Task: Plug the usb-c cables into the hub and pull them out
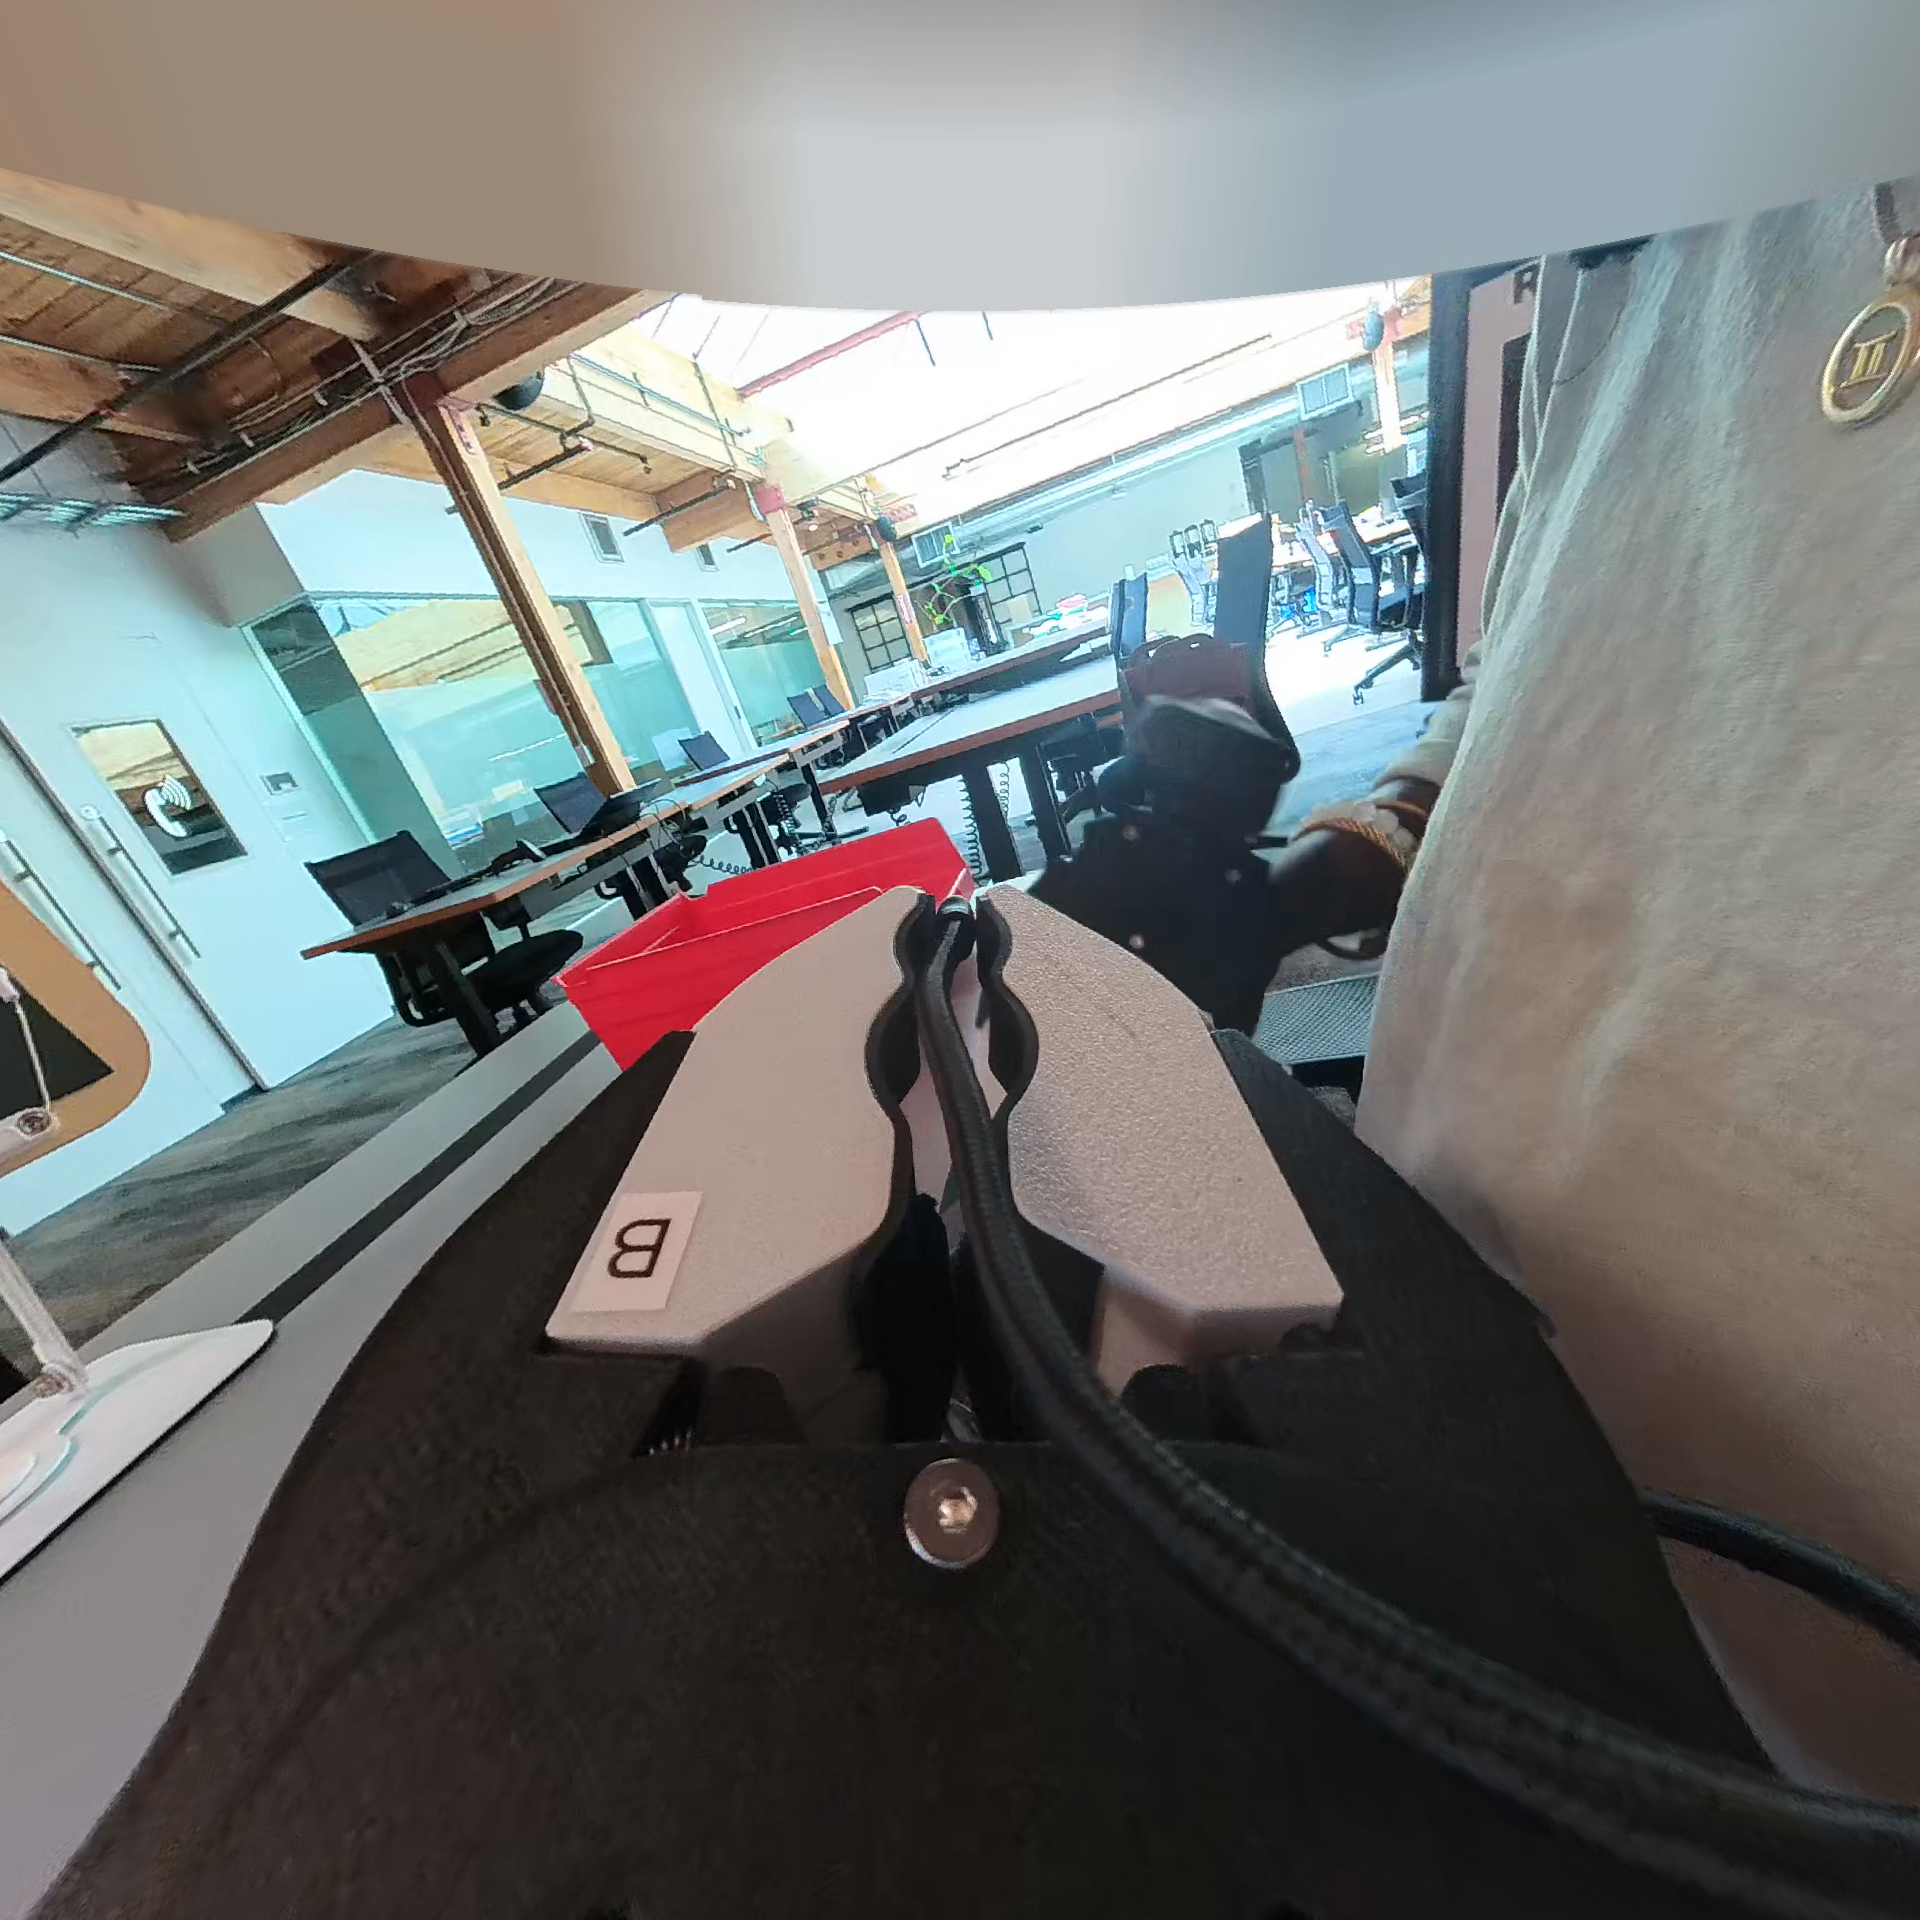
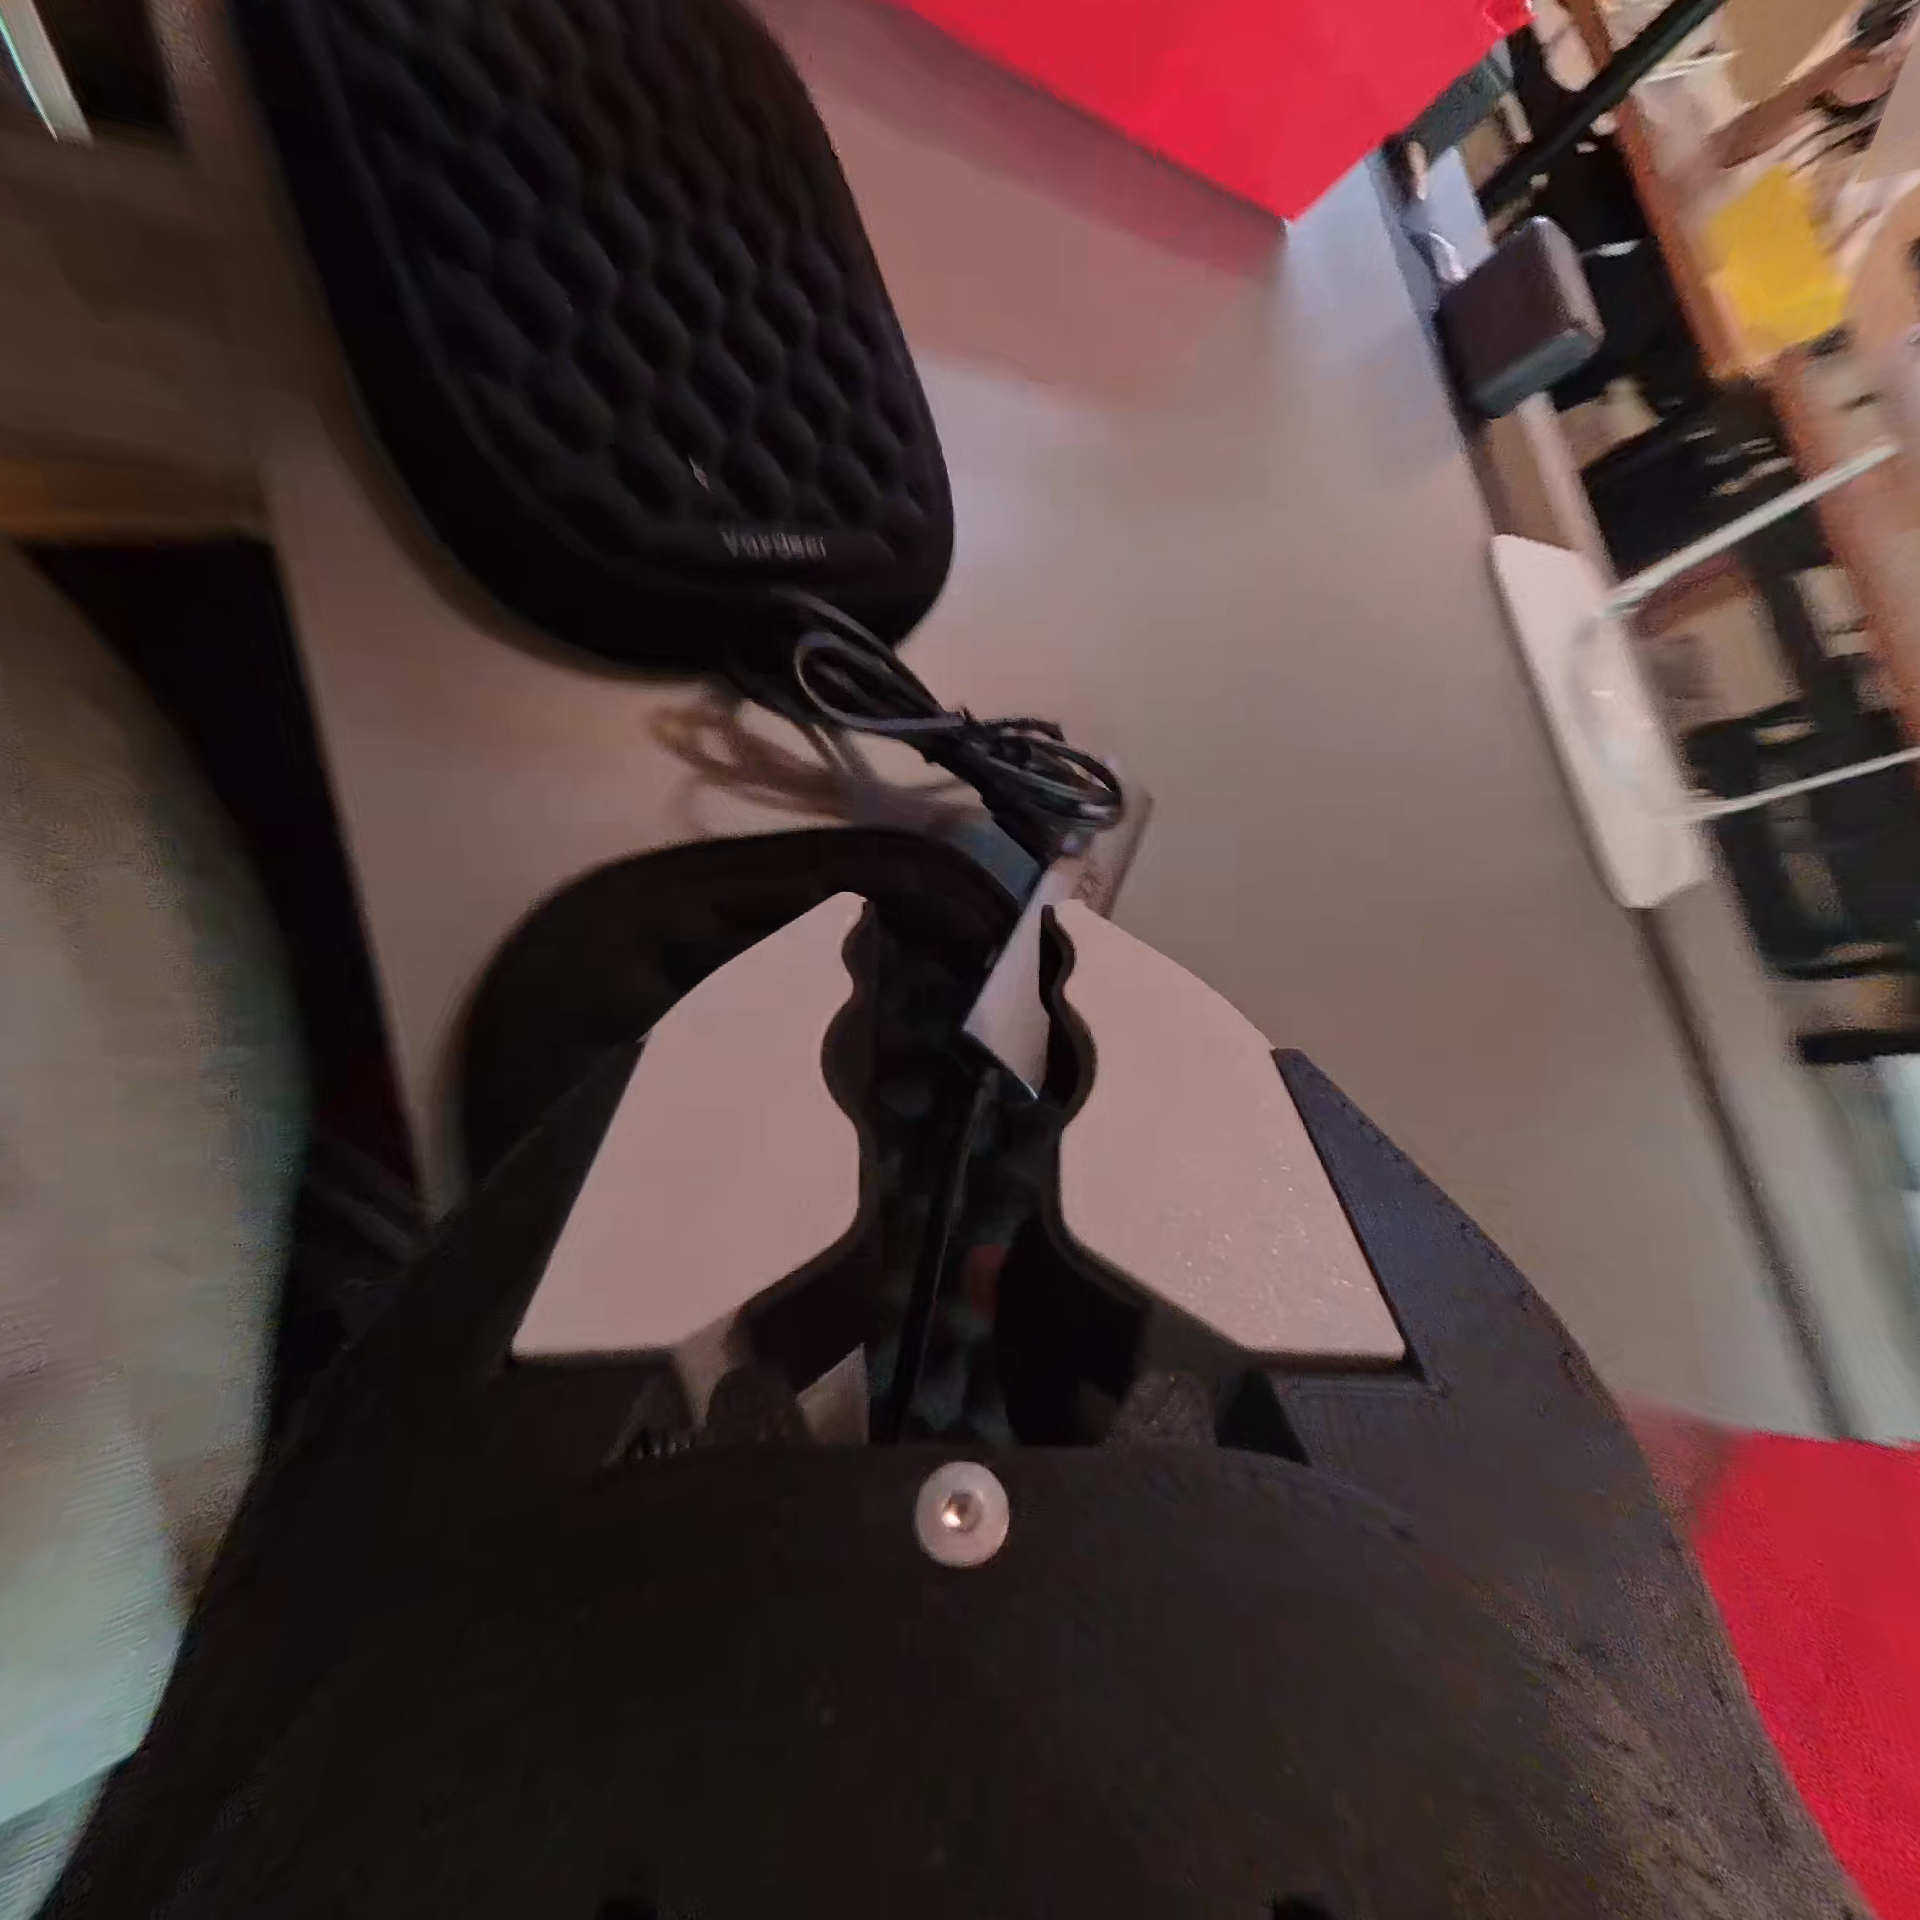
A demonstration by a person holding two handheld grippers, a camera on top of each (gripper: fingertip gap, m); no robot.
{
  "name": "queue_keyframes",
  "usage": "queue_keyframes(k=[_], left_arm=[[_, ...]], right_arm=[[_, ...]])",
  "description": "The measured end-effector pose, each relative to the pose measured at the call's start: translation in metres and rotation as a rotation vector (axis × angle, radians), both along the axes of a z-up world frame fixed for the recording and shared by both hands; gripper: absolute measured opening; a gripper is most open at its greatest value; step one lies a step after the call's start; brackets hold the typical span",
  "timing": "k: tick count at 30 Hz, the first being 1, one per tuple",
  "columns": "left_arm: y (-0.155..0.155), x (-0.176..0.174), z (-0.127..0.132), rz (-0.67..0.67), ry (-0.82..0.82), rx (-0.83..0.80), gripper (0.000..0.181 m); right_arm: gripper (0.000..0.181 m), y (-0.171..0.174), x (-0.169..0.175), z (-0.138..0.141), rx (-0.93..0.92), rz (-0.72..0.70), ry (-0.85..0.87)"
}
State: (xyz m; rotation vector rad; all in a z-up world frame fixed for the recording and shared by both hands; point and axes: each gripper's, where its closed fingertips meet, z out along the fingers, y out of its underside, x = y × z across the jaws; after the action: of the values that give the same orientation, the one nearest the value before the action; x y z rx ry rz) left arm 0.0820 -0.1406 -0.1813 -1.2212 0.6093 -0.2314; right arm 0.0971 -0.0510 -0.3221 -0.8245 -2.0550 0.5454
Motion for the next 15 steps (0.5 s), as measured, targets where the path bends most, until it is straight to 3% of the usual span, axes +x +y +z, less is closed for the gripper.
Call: queue_keyframes(k=[3, 6, 9, 11, 15], left_arm=[[-0.005, -0.001, -0.001, 0.006, -0.001, -0.002, 0.006], [-0.006, -0.003, -0.003, 0.017, -0.001, -0.002, 0.006], [-0.007, -0.006, -0.006, 0.022, 0.000, -0.004, 0.006], [-0.006, -0.009, -0.008, 0.031, 0.007, -0.006, 0.006], [-0.002, -0.015, -0.013, 0.031, -0.007, -0.005, 0.006]], right_arm=[[0.038, -0.002, 0.005, 0.024, -0.356, 0.030, -0.057], [0.051, 0.018, 0.006, 0.037, -0.843, -0.026, -0.245], [0.043, 0.034, 0.004, 0.033, -1.287, -0.089, -0.453], [0.041, 0.037, 0.004, 0.019, -1.408, -0.137, -0.625], [0.044, 0.041, -0.010, 0.002, -1.456, -0.200, -0.813]])
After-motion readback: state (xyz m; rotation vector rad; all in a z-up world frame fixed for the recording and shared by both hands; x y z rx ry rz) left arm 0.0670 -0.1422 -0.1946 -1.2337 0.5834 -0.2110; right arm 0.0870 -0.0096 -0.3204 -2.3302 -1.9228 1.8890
